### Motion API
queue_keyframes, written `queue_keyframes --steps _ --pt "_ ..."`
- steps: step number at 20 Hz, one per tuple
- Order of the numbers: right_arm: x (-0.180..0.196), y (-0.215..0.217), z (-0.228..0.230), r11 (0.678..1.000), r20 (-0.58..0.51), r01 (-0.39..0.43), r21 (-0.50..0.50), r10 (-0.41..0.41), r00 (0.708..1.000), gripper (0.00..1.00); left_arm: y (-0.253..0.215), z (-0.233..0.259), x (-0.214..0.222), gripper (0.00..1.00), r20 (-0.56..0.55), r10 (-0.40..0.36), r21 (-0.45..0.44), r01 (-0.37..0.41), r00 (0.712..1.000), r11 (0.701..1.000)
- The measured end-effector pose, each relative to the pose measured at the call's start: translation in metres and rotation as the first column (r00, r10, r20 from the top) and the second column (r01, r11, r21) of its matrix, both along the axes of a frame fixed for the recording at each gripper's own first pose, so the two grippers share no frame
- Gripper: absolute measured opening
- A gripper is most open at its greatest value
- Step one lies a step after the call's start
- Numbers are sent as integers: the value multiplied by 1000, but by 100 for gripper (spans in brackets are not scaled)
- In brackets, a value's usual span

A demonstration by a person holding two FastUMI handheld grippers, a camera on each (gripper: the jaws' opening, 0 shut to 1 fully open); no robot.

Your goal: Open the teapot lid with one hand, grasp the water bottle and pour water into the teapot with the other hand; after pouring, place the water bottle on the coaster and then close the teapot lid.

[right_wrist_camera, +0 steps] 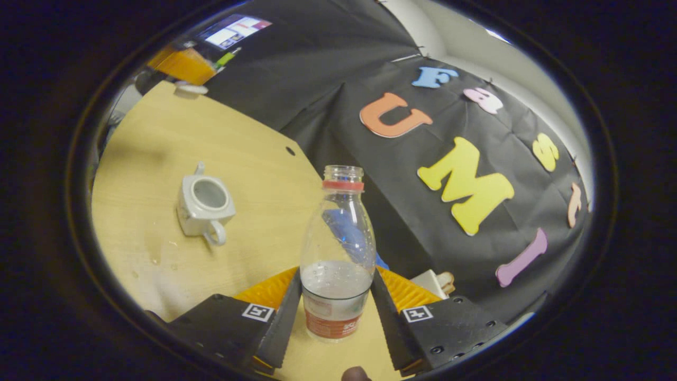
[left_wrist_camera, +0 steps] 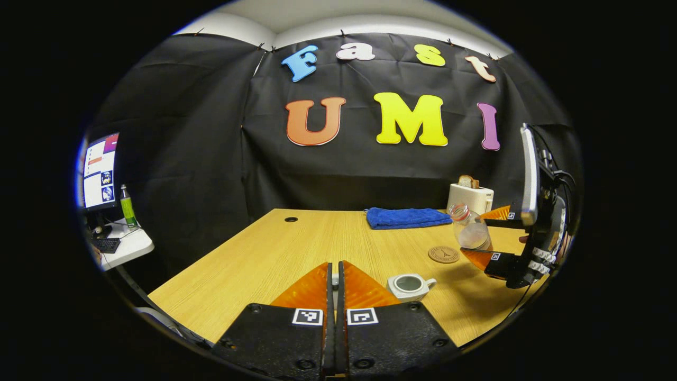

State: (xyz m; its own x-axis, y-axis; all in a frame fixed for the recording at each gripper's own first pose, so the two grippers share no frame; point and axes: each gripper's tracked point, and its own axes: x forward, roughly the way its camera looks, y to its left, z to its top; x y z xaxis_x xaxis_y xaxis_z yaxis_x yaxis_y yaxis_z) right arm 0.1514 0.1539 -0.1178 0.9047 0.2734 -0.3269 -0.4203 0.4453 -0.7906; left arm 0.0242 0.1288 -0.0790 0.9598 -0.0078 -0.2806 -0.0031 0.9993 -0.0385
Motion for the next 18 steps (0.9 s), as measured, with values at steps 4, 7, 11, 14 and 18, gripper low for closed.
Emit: queue_keyframes --steps 4,7,11,14,18 --pt "10 6 -3 989 67 -47 -140 57 996 73 9 -4 2 3 -10 0 -20 0 1000 1000" --pt "4 14 -7 965 110 -85 -247 115 987 73 16 -7 2 3 -19 20 -41 -21 1000 999" --pt "1 25 -11 904 156 -139 -404 217 964 75 13 -8 1 3 -23 13 -33 -14 1000 999" --pt "-5 26 -17 870 149 -158 -467 253 956 75 10 -7 0 3 -21 4 -24 -5 1000 1000" --pt "-6 33 -13 828 182 -165 -535 304 935 73 10 -7 1 3 -21 1 -23 -1 1000 1000"
